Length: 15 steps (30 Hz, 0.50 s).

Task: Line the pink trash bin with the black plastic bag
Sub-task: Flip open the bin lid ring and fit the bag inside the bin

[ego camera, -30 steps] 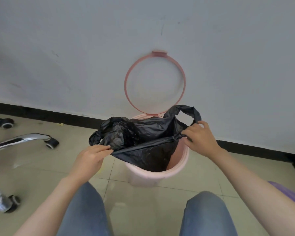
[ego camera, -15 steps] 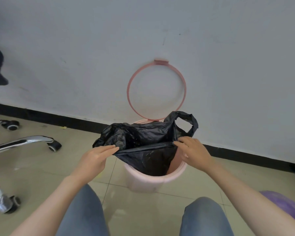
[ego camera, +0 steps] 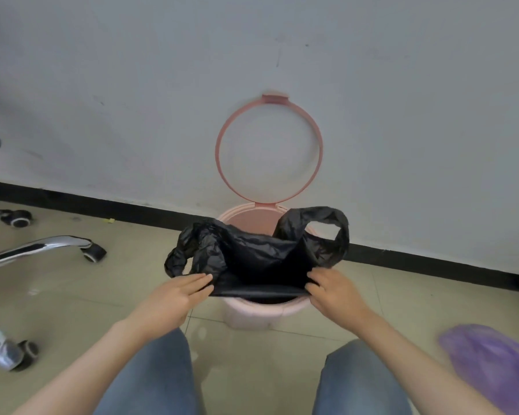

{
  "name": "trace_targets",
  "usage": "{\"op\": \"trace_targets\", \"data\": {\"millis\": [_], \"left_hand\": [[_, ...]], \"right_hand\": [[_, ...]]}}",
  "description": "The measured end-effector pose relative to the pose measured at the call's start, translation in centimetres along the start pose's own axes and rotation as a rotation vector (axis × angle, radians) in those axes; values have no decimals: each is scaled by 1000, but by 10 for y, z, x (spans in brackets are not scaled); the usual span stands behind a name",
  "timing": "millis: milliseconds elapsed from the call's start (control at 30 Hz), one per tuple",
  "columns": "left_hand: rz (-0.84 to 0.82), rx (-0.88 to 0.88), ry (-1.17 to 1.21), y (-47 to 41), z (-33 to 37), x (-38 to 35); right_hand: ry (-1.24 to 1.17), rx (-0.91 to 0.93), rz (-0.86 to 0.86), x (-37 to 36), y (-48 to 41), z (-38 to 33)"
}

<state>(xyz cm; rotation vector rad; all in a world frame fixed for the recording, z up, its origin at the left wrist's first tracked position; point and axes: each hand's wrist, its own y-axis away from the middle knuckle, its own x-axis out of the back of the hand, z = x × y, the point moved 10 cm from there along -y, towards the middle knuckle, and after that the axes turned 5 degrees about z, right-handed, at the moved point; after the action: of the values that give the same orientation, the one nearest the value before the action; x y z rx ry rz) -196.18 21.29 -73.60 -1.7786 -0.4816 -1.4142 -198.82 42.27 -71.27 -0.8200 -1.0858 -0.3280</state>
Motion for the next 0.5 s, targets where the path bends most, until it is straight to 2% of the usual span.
{"op": "trace_targets", "data": {"millis": [100,267,333,433,500], "left_hand": [[-43,28,10,2,11,-18],[161,207,71,-23,13,2],[158,228,46,-40,21,1],[-113,269,39,-55,30,-32],[-287,274,25,-48,33,-59]], "right_hand": [[15,-28,35,-4,36,-3],[81,-1,83,-4,49,-19],[80,-41,92,-4,52,-19],[31,-123,29,-11,59,-11],[-15,-158,-139,-23,66,-6]]}}
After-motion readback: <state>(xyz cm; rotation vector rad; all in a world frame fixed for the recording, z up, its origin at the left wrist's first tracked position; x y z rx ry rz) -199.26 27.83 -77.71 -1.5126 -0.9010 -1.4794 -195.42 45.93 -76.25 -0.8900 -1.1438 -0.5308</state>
